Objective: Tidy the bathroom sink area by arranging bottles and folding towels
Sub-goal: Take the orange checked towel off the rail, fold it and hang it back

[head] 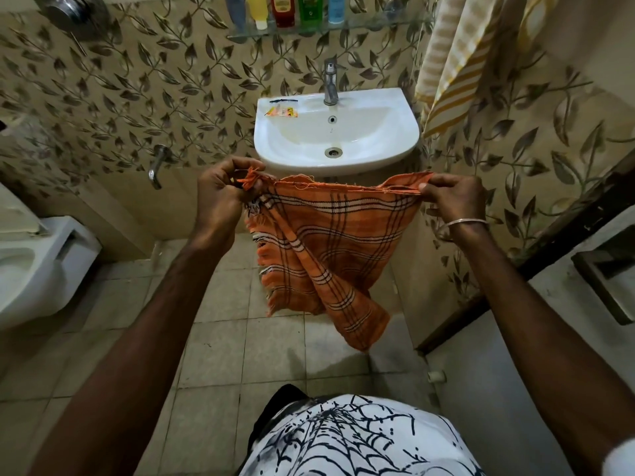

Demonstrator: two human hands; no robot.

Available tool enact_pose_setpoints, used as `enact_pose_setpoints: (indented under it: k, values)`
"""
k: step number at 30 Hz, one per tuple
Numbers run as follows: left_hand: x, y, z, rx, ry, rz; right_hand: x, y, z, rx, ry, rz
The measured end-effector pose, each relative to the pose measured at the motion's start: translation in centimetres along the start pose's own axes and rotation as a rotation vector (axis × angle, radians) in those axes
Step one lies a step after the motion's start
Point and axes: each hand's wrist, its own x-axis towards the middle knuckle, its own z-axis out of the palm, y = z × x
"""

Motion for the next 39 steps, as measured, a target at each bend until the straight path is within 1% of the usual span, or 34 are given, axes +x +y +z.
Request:
enact_pose_setpoints:
  k: [4, 7, 11, 14, 16, 18, 20, 23, 26, 28, 32, 35, 39]
  values:
    - [-0.1, -0.2, 0.2, 0.001, 0.008, -0.002, -0.1, 0.0, 0.1, 0.046, -0.013, -0.012]
    - [-0.3, -0.1, 0.4, -0.009, 0.004, 0.007, 0.2, 0.6, 0.3, 0.143, -0.04, 0.044]
    - [-0.3, -0.3, 0.1, -0.022, 0.015, -0.001, 0.3, 0.7, 0.3, 0.157, -0.046, 0.065]
    - [-0.4, -0.3, -0.2, -0.028, 0.026, -0.01, 0.3, 0.8, 0.1, 0.285, -0.084, 0.135]
    - [-0.6, -0.2, -0.3, -0.025, 0.017, 0.0, 0.0, 0.7, 0.1, 0.288, -0.065, 0.135]
    - [-0.8, -0.1, -0.1, -0.018, -0.002, 0.021, -0.1, 0.9, 0.3, 0.175, -0.012, 0.072]
    - [-1.0, 0.0, 0.1, -0.007, -0.012, 0.038, -0.3, 1.0, 0.3, 0.002, 0.02, -0.02]
    - [-1.2, 0.1, 0.2, -0.012, -0.004, 0.038, -0.8, 0.5, 0.3, -0.218, 0.042, -0.14]
    - [-1.4, 0.1, 0.1, 0.005, -0.003, 0.037, -1.2, 0.3, 0.2, -0.394, 0.106, -0.258]
    - [-1.6, 0.1, 0.1, 0.007, -0.007, 0.031, -1.4, 0.3, 0.4, -0.434, 0.126, -0.31]
    - [-1.7, 0.0, -0.2, -0.036, 0.021, -0.01, -1.3, 0.4, 0.1, -0.43, 0.094, -0.327]
    - [-1.5, -0.3, -1.1, -0.082, 0.097, -0.072, -1.6, 0.4, -0.8, -0.442, 0.053, -0.378]
    - [-0.9, -0.8, -1.9, -0.148, 0.213, -0.154, -1.5, 0.7, -2.0, -0.507, 0.015, -0.541]
